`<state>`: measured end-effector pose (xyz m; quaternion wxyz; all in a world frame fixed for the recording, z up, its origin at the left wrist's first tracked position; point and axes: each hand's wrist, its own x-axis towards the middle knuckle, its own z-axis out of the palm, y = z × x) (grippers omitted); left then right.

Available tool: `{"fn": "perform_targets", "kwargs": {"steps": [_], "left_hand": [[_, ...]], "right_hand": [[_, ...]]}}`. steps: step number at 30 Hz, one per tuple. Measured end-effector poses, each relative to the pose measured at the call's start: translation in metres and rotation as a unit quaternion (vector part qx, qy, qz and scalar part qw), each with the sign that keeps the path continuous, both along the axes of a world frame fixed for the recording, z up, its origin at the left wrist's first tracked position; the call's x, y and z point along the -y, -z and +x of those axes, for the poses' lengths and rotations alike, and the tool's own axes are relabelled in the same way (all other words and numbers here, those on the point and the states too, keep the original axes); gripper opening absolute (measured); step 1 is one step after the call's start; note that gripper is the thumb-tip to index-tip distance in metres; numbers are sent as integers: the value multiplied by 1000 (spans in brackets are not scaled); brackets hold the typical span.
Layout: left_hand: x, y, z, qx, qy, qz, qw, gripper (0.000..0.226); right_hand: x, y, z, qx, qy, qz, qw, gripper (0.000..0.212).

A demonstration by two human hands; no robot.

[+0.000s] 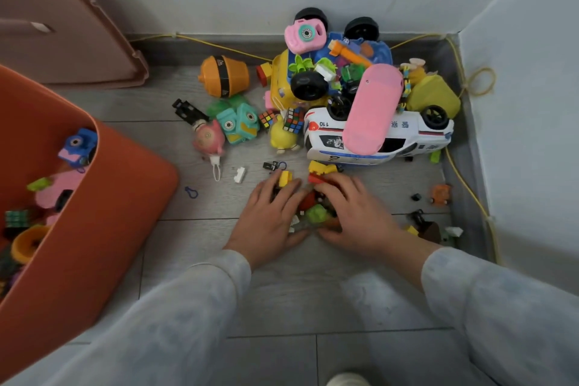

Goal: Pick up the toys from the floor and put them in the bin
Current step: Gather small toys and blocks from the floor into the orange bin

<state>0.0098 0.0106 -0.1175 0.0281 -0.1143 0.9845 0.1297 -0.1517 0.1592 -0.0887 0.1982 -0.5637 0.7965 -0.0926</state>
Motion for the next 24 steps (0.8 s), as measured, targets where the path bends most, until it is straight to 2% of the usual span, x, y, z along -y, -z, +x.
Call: {"fn": "perform_targets", "kwargs": {"steps": [3,8,11,15,20,24], "left_hand": [[-1,2,4,-31,-29,-29,999,54],[-2,2,4,5,-25,-33,999,44],[-1,-8,2,40,-52,5,998,39],[3,-18,2,66,-136,107,983,26],[7,-35,9,28,-228,184,956,18],[18,-58,14,-7,-280,208,937,16]], "right_hand": [[3,-4,-1,-23,-22,61,998,96],[14,-2,2,-52,-47,79,994,67],[13,1,10,-29,-48,80,995,52],[14,-7,16,-1,-35,123,992,42],[12,-19,19,23,14,150,988,34],[11,-31,19,73,62,114,989,26]]}}
